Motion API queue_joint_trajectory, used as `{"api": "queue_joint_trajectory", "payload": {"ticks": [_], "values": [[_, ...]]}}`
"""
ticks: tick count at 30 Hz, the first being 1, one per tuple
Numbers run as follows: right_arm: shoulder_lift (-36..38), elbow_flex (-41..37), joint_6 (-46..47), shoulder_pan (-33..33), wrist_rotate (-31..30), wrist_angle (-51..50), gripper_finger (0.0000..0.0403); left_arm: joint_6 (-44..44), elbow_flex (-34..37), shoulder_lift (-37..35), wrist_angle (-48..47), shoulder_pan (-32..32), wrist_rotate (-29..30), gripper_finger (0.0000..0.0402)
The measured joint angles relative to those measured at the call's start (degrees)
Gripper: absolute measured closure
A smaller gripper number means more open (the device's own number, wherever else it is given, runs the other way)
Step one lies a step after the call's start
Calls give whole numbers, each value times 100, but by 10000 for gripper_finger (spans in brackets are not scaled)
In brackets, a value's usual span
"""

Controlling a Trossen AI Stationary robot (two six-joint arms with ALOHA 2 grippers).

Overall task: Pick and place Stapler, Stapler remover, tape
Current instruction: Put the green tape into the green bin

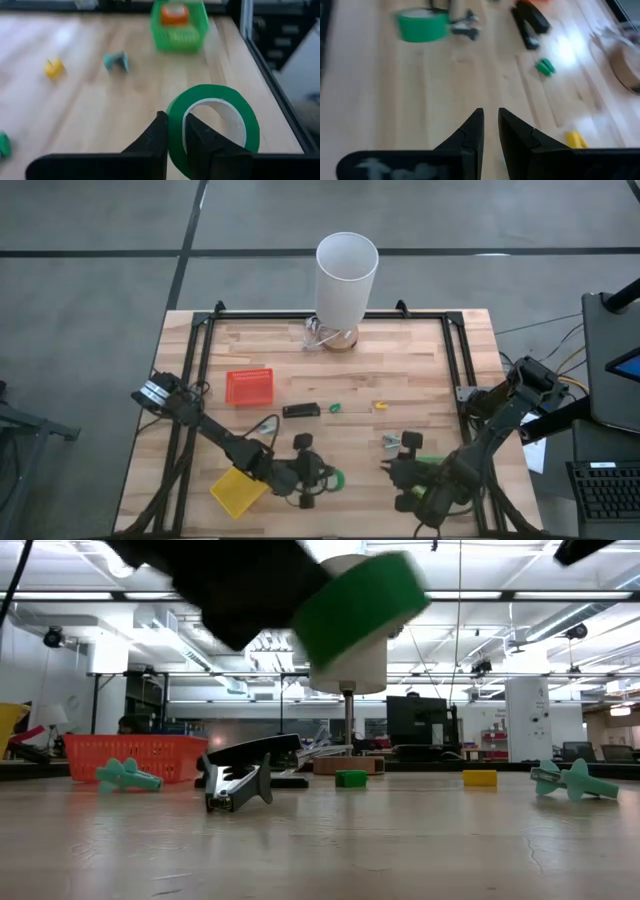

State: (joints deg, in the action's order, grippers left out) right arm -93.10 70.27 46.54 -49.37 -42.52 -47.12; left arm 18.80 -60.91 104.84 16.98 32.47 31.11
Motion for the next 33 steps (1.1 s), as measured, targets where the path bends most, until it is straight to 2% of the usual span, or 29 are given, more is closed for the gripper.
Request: {"api": "queue_joint_trajectory", "payload": {"ticks": [5, 11, 15, 19, 25, 33], "values": [[2, -156, -512, -67, -81, 823, 351, -561, -107, 0, 762, -211, 318, 340], [2, -431, -845, -11, -132, 1675, 345, -1164, -253, 0, 1556, -445, 370, 345], [2, -483, -833, -13, -234, 1706, 310, -1519, -439, -6, 1712, -473, 350, 349], [2, -484, -906, -13, -562, 1863, 260, -1642, -568, -9, 1713, -473, 230, 342], [2, -566, -2146, -11, -677, 2937, 204, -1873, -607, -9, 1888, -473, 139, 339], [2, -704, -3550, -13, -721, 4390, 207, -2186, -603, -11, 2284, -457, -37, 344]]}}
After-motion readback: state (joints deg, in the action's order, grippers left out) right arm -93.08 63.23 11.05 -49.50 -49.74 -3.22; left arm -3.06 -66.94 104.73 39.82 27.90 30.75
